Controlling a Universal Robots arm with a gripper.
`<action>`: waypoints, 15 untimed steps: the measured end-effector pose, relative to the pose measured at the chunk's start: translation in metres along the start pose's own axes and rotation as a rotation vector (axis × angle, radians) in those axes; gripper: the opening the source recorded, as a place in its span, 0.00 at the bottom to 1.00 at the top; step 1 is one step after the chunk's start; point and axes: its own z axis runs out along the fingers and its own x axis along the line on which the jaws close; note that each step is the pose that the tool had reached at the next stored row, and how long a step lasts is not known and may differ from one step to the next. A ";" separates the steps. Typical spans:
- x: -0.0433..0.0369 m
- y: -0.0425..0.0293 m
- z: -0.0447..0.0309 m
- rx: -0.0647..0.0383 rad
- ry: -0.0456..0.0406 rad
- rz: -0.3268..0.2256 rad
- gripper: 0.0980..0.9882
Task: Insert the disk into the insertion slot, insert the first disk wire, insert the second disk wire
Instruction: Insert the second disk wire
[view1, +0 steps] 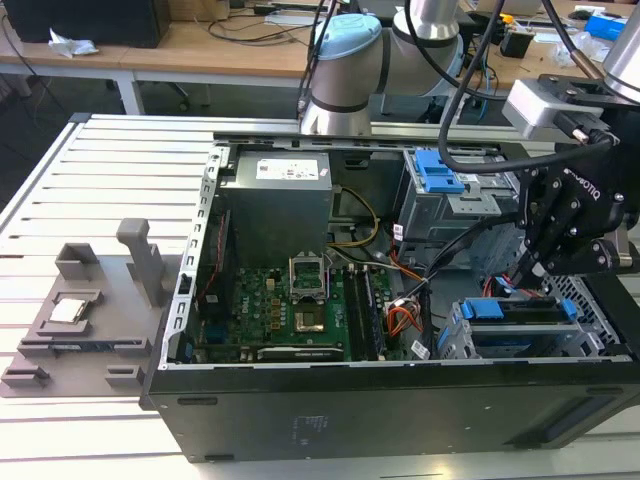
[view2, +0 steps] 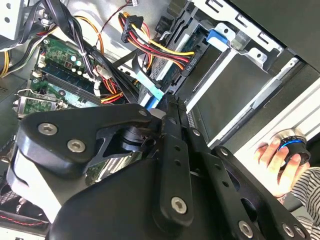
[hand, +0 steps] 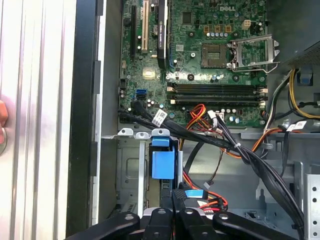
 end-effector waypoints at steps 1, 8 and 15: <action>0.0000 0.0000 0.0000 0.000 0.0000 0.000 0.13; -0.0002 0.0017 0.0018 -0.001 -0.0013 0.014 0.27; -0.0065 0.0016 0.0118 -0.004 -0.0045 0.061 0.27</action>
